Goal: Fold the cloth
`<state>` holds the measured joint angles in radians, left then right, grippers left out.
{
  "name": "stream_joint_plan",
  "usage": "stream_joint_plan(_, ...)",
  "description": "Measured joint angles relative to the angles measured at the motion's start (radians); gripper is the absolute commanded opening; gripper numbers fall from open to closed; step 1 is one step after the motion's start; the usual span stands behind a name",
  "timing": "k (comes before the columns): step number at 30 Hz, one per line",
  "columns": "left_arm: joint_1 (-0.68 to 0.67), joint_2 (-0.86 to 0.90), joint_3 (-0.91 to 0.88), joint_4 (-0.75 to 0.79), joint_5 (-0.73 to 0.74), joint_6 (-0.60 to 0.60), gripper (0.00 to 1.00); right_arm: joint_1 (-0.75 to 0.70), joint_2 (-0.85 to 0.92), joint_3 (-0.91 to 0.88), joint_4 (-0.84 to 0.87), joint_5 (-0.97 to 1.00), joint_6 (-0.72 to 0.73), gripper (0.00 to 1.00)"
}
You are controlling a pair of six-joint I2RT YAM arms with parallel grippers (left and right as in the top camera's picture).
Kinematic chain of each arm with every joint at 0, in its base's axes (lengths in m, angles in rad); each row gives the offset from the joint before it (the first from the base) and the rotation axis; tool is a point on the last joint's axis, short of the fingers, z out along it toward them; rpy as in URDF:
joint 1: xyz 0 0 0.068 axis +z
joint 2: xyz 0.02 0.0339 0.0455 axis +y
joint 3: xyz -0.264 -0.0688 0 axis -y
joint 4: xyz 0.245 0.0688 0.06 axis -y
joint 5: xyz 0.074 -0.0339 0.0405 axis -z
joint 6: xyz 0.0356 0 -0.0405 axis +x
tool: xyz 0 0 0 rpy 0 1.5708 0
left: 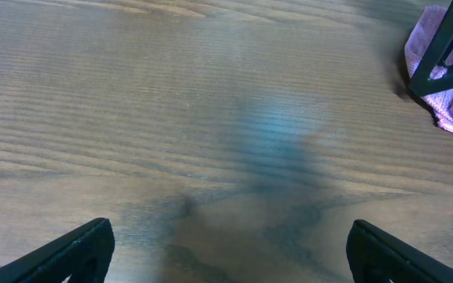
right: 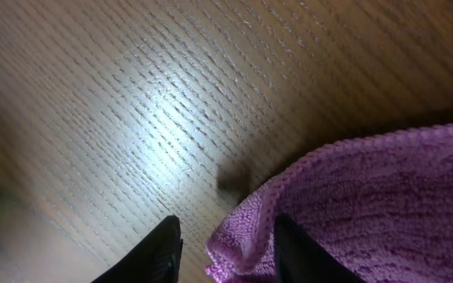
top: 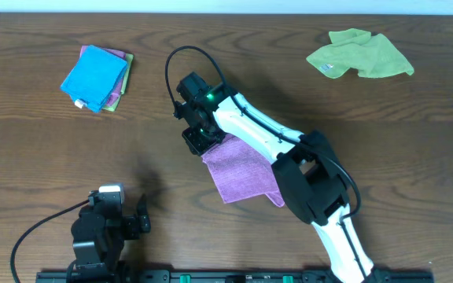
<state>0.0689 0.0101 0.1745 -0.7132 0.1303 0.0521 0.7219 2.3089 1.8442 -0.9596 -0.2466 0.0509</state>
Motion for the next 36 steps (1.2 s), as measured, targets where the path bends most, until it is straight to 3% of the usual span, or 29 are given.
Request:
stream_joint_plan(3,0.0,0.0,0.0,0.0,0.0,0.0,0.95,0.0,0.001,0.0,0.0,0.005,0.002,0.33)
stream_joint_plan(5,0.0,0.0,0.0,0.0,0.0,0.0,0.95,0.0,0.007,0.0,0.0,0.008,0.002,0.26)
stream_joint_plan(6,0.0,0.0,0.0,0.0,0.0,0.0,0.95,0.0,0.011,0.0,0.0,0.008,0.005,0.2)
stream_joint_plan(7,0.0,0.0,0.0,0.0,0.0,0.0,0.96,0.0,0.018,0.0,0.0,0.011,0.01,0.06)
stream_joint_plan(8,0.0,0.0,0.0,0.0,0.0,0.0,0.95,0.0,0.027,-0.001,0.004,0.011,0.018,0.01)
stream_joint_plan(15,0.0,0.0,0.0,0.0,0.0,0.0,0.95,0.0,0.037,0.017,-0.018,0.011,0.039,0.01)
stream_joint_plan(20,0.0,0.0,0.0,0.0,0.0,0.0,0.95,0.0,0.06,0.218,-0.133,-0.05,0.021,0.01)
stream_joint_plan(26,0.0,0.0,0.0,0.0,0.0,0.0,0.95,-0.029,0.059,0.607,-0.397,-0.021,-0.022,0.01)
stream_joint_plan(32,0.0,0.0,0.0,0.0,0.0,0.0,0.95,-0.169,0.056,0.748,-0.695,0.25,0.025,0.01)
stream_joint_plan(33,0.0,0.0,0.0,0.0,0.0,0.0,0.95,-0.206,0.057,0.747,-0.729,0.307,0.056,0.06)
stream_joint_plan(34,0.0,0.0,0.0,0.0,0.0,0.0,0.95,-0.24,0.057,0.745,-0.735,0.348,0.092,0.42)
stream_joint_plan(35,0.0,0.0,0.0,0.0,0.0,0.0,0.95,-0.276,0.057,0.745,-0.734,0.378,0.13,0.7)
stream_joint_plan(36,0.0,0.0,0.0,0.0,0.0,0.0,0.95,-0.31,0.057,0.745,-0.733,0.401,0.167,0.73)
